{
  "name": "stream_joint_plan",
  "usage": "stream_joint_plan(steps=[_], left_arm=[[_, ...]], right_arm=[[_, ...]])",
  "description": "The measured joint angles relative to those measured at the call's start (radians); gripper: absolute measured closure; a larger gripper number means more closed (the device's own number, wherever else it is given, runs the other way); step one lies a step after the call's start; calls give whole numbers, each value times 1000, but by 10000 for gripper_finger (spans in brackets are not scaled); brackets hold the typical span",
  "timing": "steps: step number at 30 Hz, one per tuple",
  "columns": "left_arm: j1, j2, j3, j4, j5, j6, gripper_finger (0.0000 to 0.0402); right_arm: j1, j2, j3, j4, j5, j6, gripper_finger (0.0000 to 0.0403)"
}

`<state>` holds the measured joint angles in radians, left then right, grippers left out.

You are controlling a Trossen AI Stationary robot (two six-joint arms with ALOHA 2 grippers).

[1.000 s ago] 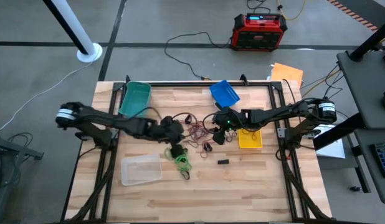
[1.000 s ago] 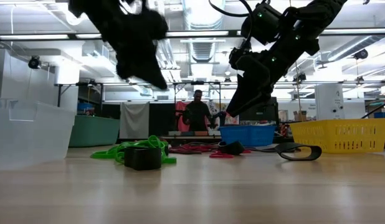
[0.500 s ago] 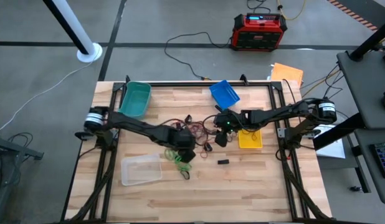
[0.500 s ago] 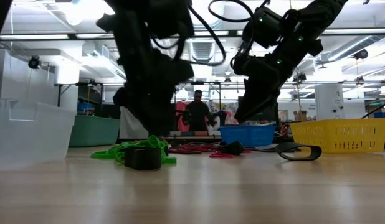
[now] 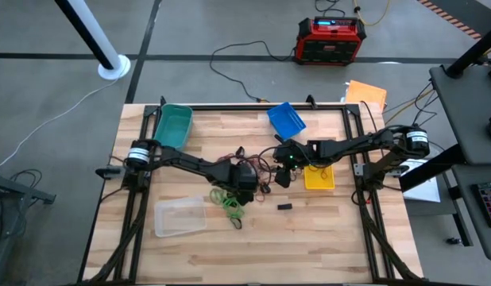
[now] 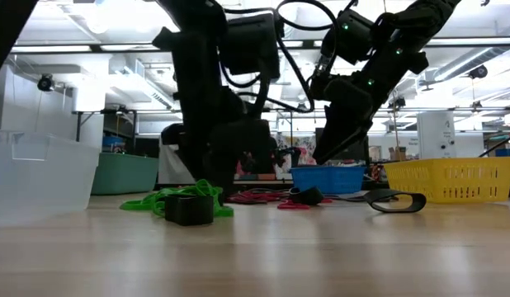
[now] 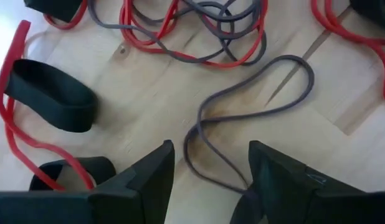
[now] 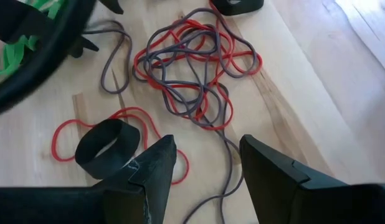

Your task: Sort rubber bands into baskets

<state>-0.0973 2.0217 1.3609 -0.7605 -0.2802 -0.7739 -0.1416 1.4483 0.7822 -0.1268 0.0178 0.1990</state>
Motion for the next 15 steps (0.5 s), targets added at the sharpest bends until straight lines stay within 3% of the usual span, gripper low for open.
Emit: stream_joint_plan(steps=[8, 15], left_arm=[[6, 14, -6, -6, 1, 0, 231], [7, 16, -6, -4, 3, 6, 339]], right_arm=[[0, 0, 0, 1, 0, -1, 229], [0, -1, 0, 1, 0, -1, 229]])
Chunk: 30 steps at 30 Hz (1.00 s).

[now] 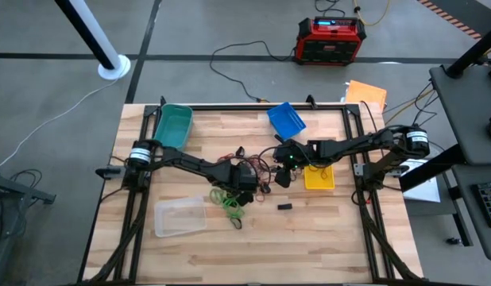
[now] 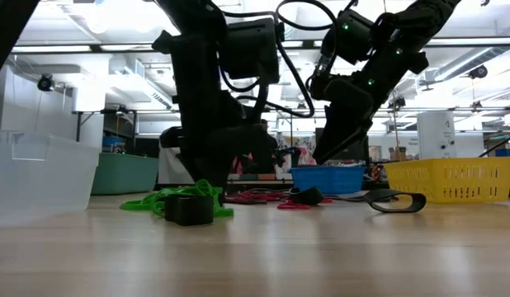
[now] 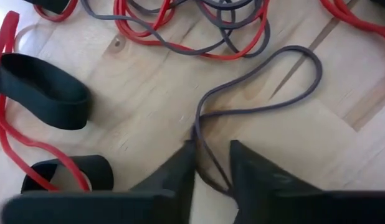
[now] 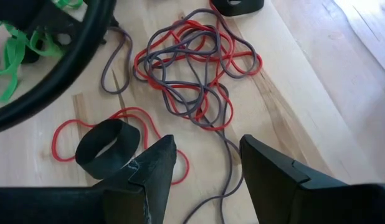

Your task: Sort rubber bands into baskets

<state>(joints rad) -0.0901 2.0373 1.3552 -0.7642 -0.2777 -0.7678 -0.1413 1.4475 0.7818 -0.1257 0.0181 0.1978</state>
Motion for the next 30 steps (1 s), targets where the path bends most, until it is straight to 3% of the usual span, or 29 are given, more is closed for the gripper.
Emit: stream_joint_plan(steps=[2, 4, 20, 30], left_arm=[[1, 0, 0, -8, -5, 4, 380], [2, 0, 2, -16, -10, 14, 394], [-14, -102, 113, -144, -56, 169, 401], [-103, -332, 123, -303, -30, 225, 401]], right_arm=[[0, 0, 0, 0, 0, 0, 229], [0, 0, 0, 0, 0, 0, 229], [0, 0, -3, 0, 0, -7, 229], [0, 0, -6, 4, 0, -8, 229]])
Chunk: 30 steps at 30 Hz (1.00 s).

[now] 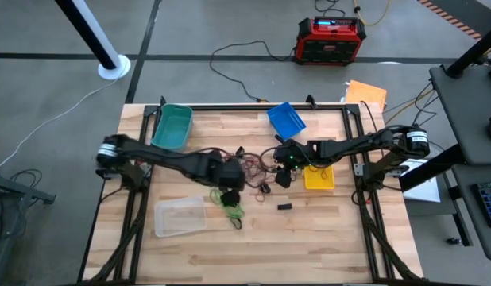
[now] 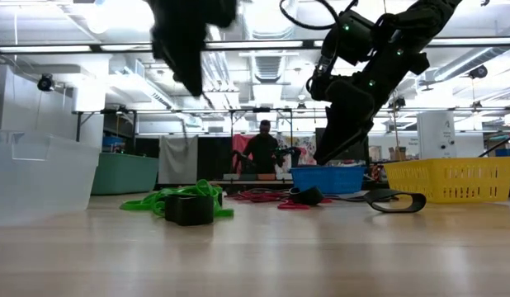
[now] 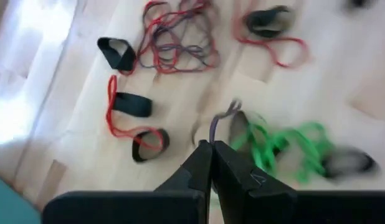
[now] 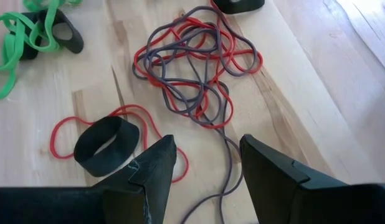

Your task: Sort rubber bands into baskets

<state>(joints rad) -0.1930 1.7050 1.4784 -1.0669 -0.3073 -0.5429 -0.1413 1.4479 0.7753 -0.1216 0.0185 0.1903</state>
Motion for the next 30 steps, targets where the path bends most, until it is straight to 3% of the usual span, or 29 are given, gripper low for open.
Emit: stream_joint_plan(steps=[6, 10, 16, 25, 30], left_arm=[[-94, -169, 0, -62, 124, 22, 402], [-141, -241, 0, -203, 247, -136, 402], [-212, -265, -30, -423, 283, -346, 402], [-257, -236, -177, -413, 322, -445, 401], [-261, -234, -250, -374, 325, -462, 371]], right_arm=[[0, 0, 0, 0, 0, 0, 229], [0, 0, 0, 1, 0, 0, 229], [0, 1, 0, 5, 0, 8, 229], [0, 1, 0, 7, 0, 11, 229], [0, 1, 0, 7, 1, 11, 229]])
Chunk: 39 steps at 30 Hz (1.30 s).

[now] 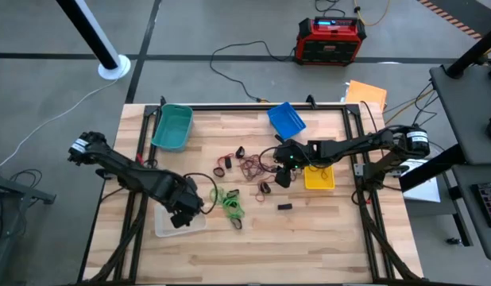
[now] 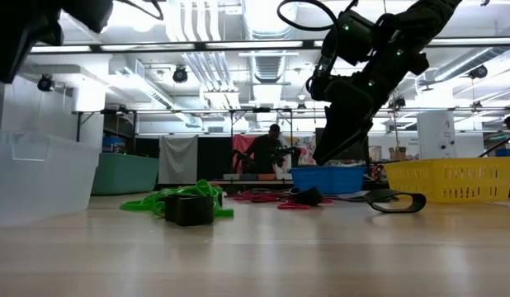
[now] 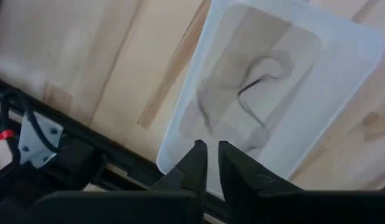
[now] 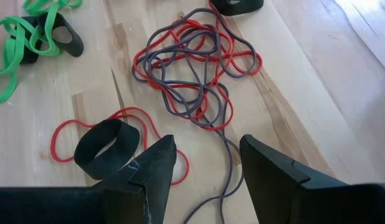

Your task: Sort rubber bands into baskets

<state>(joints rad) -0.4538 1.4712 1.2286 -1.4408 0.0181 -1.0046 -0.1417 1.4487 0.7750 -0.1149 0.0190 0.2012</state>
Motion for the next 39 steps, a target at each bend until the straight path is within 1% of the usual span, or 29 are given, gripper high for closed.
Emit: stream_joint_plan(steps=[3, 5, 8, 11, 14, 19, 22, 25, 29, 33, 36, 39], left_arm=[[-3, 0, -28, 0, -5, 1, 346], [-4, 0, -41, 5, -29, 12, 330], [-11, 0, -59, 29, -126, 28, 313], [-22, 0, -72, 86, -217, 65, 306], [-39, 0, -83, 192, -297, 133, 306], [-91, 0, -116, 453, -498, 331, 314], [-111, -5, -160, 622, -569, 472, 318], [-113, -21, -207, 741, -620, 571, 322], [-113, -67, -299, 882, -686, 635, 324], [-113, -151, -411, 1006, -691, 660, 324], [-113, -236, -465, 1064, -697, 693, 324], [-115, -327, -513, 1140, -757, 784, 324]], right_arm=[[0, 0, 0, 0, 0, 0, 229], [0, 0, 0, 0, 0, 3, 229], [0, 0, 0, 1, 2, 15, 229], [0, 1, 0, 14, 5, 28, 229], [0, 1, 0, 43, 6, 46, 229], [0, 1, 0, 106, 0, 90, 229], [0, 1, 2, 154, -28, 103, 229], [7, 1, 26, 185, -75, 102, 229], [55, 1, 86, 177, -81, 61, 229], [121, 1, 152, 149, -78, -6, 229], [160, 1, 209, 88, -39, -25, 229], [189, 1, 254, 40, 17, -29, 229]])
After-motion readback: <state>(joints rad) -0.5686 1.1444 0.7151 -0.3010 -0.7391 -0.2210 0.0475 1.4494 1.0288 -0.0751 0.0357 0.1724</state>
